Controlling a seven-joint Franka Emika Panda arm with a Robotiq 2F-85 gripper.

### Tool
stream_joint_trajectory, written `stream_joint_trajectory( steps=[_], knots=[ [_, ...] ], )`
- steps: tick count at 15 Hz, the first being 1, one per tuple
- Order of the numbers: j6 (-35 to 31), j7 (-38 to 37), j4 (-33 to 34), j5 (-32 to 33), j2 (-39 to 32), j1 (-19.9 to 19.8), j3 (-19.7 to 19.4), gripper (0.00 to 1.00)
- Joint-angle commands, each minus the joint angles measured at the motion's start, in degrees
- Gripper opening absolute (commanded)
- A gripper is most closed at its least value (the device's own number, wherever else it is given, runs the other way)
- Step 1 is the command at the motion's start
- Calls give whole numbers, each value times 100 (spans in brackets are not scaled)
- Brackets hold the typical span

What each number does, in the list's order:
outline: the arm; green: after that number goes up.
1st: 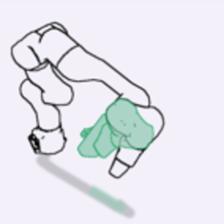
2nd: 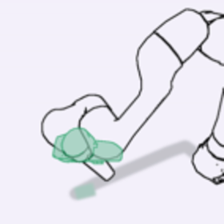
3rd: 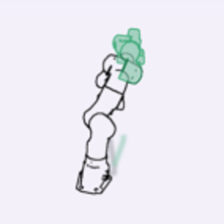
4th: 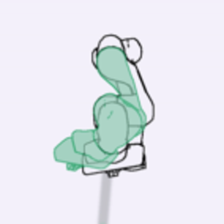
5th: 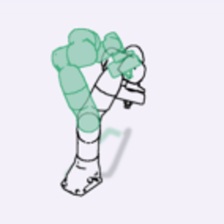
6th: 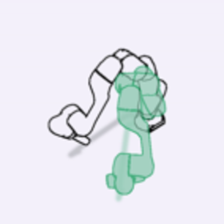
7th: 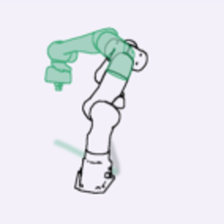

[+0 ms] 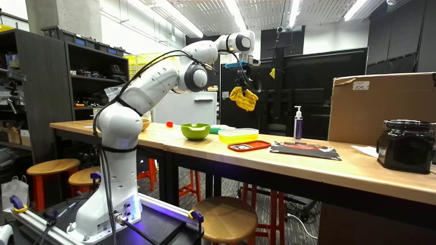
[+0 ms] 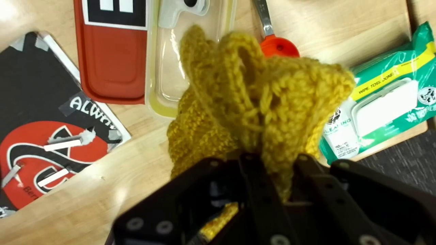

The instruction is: Put the yellow cloth in the yellow bowl

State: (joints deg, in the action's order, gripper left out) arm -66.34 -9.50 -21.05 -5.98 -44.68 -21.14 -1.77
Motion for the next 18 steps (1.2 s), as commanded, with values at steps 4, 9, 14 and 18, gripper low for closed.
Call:
stream_joint_trajectory(
  steps=[4, 9, 14, 18],
  knots=[
    [360, -787, -222, -400, 210, -54, 115, 4],
    [551, -1102, 101, -691, -105, -109, 195, 4],
    [394, -835, 140, -385, -185, -40, 22, 4],
    [260, -908, 96, -370, -194, -74, 7, 4]
  ],
)
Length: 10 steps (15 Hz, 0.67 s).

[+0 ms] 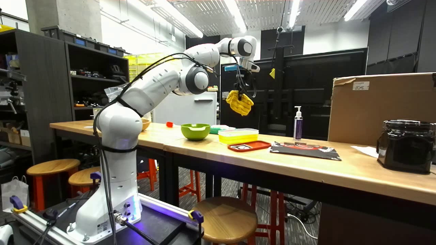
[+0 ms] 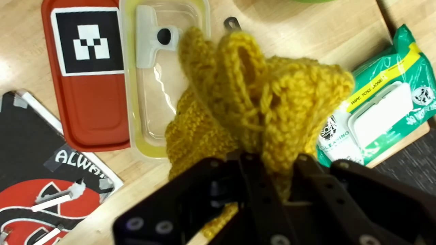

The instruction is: Put the yellow cloth in the yellow bowl

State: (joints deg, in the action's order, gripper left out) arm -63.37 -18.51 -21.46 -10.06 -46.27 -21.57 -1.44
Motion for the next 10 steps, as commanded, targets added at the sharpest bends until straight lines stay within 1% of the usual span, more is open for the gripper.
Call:
stream_joint_trajectory(
  steps=[1, 10],
  knots=[
    [-48, -15, 132, 29, -36, -38, -21, 4],
    [-28, 109, 127, 38, -41, -18, -3, 4]
  ],
)
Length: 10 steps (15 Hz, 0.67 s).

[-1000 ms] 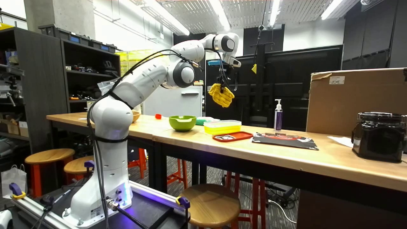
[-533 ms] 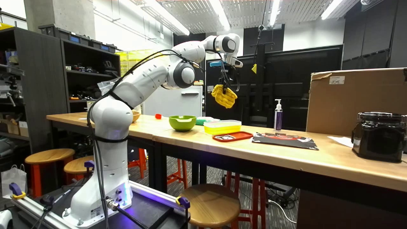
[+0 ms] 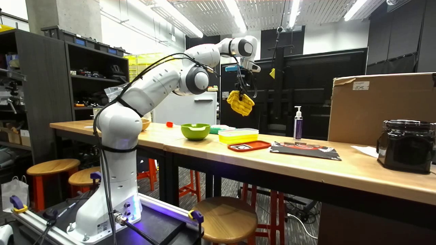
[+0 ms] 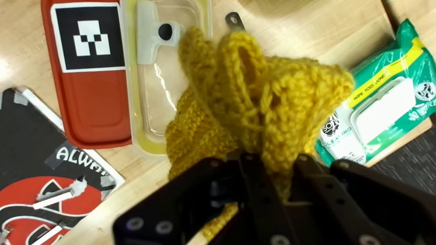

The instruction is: Put the yellow cloth in the yellow bowl

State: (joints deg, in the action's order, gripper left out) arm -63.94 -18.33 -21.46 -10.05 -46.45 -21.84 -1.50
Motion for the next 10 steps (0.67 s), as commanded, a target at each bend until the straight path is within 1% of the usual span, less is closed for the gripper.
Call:
stream_joint_trajectory(
  steps=[1, 10],
  knots=[
    [21, 105, 130, 39, -27, 16, 5, 4],
    [-44, 103, 131, -8, -14, 21, 40, 4]
  ],
)
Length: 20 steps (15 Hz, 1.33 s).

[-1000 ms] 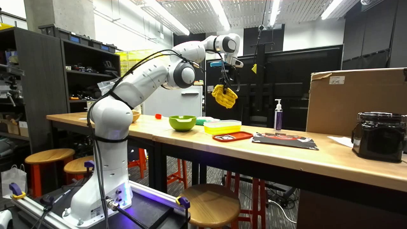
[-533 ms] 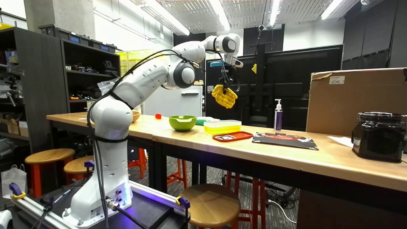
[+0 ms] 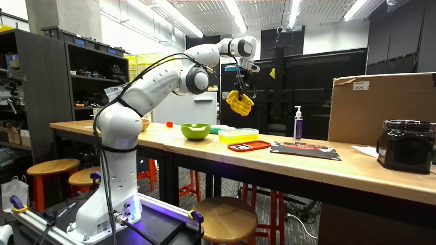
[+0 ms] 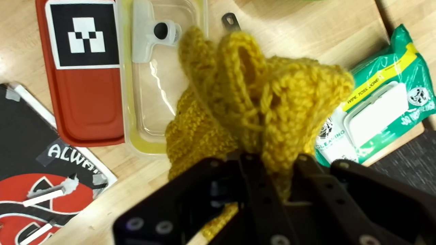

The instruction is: Put the yellow cloth in the yellow bowl

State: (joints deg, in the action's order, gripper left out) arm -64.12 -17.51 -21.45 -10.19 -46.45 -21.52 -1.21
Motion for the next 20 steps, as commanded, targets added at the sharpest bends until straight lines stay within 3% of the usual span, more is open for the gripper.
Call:
stream_joint_trajectory(
  steps=[1, 10, 20],
  knots=[
    [42, -55, 97, 88, -1, 14, -55, 4],
    [405, -1002, 79, 168, -193, -231, -293, 4],
    [962, -1708, 159, 10, -613, -617, -291, 4]
  ],
)
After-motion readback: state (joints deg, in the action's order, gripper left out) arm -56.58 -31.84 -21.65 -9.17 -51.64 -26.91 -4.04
